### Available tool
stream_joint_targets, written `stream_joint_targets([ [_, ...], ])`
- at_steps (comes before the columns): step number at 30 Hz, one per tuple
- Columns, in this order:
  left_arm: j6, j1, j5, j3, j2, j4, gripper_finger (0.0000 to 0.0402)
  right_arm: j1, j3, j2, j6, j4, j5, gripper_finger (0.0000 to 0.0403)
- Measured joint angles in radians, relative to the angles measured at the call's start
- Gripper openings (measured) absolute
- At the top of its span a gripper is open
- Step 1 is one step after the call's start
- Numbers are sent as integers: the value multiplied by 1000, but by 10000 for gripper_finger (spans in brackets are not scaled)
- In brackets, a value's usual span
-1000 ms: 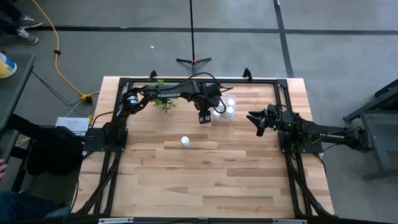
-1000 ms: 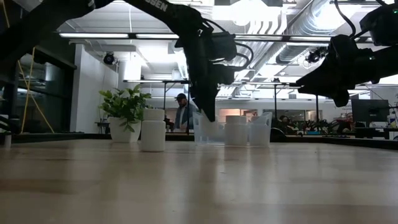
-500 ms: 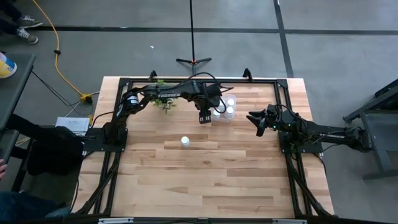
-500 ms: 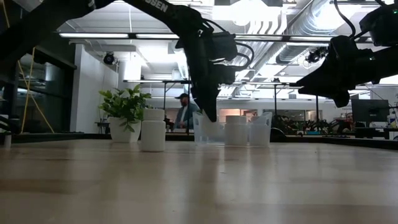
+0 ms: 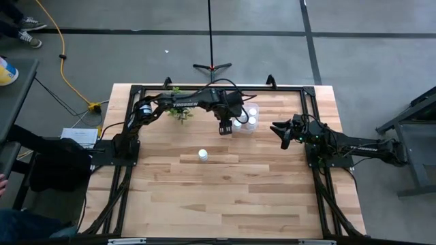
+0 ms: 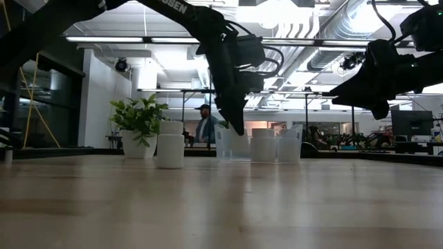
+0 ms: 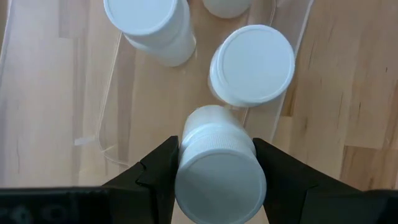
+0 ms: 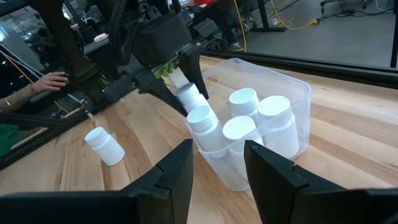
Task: Pick and place pill bottles into a basket
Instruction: Put the white pill bottle into the transparent container
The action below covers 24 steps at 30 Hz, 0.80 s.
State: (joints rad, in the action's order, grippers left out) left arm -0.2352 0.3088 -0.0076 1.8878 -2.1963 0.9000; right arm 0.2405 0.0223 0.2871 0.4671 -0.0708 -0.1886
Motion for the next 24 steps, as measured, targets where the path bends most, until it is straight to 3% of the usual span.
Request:
stream_joint_targets([
  [10, -2, -1, -3, -13, 0, 9, 219, 0, 0, 0, 2, 0, 0, 134],
  [20, -3, 0, -4, -13, 0, 7, 316, 0, 0, 0, 4, 0, 0, 134],
  [24, -5, -1, -55, -13, 0, 7, 340, 0, 0, 0, 4, 0, 0, 134],
])
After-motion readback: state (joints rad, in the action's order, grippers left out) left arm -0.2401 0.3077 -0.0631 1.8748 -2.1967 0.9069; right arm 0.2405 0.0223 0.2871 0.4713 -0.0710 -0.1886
